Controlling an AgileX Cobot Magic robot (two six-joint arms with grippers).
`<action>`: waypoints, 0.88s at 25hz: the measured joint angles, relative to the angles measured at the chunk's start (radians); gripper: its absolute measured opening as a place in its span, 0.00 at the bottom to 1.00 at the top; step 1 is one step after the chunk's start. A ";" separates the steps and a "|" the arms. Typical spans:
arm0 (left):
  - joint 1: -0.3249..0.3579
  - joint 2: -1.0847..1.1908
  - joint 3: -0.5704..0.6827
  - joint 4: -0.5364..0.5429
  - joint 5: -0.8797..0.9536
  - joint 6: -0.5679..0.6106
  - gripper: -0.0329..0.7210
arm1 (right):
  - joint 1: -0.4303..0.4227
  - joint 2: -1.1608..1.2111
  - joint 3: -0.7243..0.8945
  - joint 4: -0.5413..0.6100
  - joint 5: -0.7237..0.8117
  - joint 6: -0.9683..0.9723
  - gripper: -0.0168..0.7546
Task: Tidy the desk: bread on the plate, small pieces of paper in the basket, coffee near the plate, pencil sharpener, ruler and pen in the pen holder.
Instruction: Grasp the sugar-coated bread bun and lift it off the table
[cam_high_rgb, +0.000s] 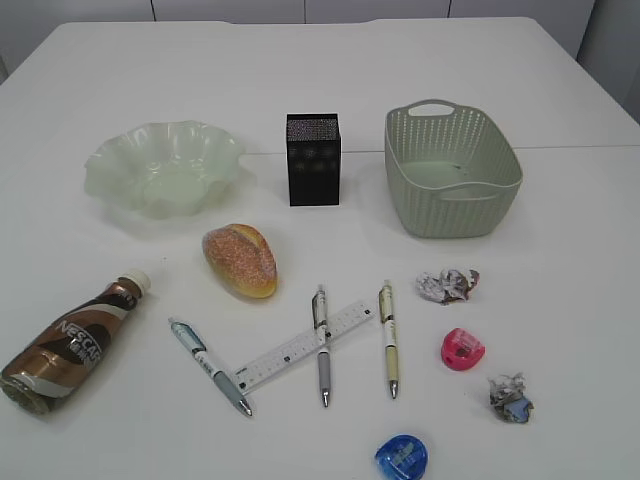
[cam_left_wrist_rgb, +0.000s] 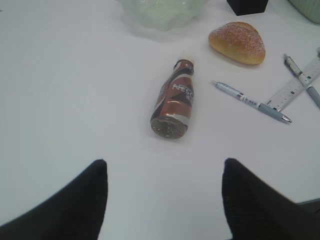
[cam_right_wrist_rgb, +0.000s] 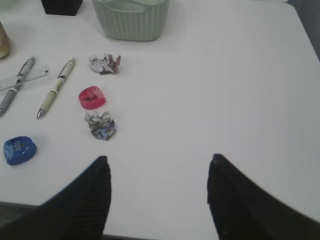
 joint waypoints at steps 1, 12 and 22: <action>0.000 0.000 0.000 0.000 0.000 0.000 0.73 | 0.000 0.000 0.000 0.000 0.000 0.000 0.64; 0.000 0.000 0.000 0.000 0.000 0.000 0.70 | 0.000 0.000 0.000 -0.001 0.000 0.000 0.64; 0.000 0.000 0.000 0.000 0.000 0.000 0.66 | 0.000 0.000 0.000 -0.001 0.000 0.000 0.64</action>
